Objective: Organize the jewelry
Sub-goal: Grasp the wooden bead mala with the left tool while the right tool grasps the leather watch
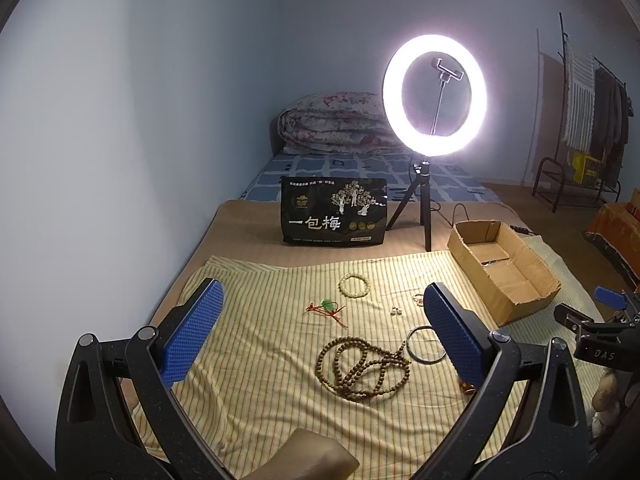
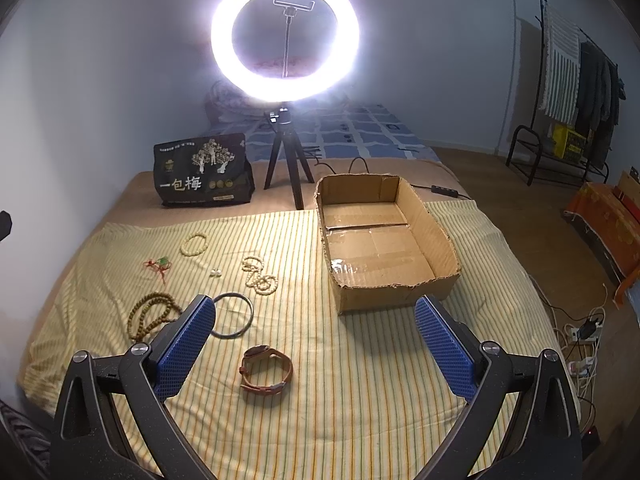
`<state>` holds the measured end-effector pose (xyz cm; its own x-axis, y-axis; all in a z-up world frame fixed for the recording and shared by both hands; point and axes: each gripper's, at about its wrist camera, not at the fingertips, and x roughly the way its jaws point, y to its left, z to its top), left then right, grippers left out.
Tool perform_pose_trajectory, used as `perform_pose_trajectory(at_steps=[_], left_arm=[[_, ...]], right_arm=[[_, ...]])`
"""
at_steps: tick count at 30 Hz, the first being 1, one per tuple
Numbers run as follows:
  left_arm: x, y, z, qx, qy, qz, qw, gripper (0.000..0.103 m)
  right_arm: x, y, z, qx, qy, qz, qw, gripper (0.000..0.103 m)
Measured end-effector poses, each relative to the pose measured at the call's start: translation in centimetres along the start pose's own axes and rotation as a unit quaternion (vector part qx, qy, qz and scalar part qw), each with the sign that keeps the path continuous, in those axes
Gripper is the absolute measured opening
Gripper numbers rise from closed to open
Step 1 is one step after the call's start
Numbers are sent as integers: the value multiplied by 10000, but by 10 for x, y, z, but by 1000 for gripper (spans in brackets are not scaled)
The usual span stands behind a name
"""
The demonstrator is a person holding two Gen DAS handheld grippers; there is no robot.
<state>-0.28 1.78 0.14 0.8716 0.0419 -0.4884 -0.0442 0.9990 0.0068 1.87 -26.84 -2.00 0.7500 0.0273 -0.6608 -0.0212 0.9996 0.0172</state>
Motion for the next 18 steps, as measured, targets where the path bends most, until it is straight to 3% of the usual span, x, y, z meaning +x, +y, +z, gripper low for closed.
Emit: perform_pose_trajectory(at_steps=[8,18], left_arm=[[13,9,-4,3,212,71,9997,102],[53,23,-17,-233,1082,-166,9937,102]], right_arm=[[5,0,-1,-98,61,-71,9999,100],[27,2,-13,-333,420,154,9984,100]])
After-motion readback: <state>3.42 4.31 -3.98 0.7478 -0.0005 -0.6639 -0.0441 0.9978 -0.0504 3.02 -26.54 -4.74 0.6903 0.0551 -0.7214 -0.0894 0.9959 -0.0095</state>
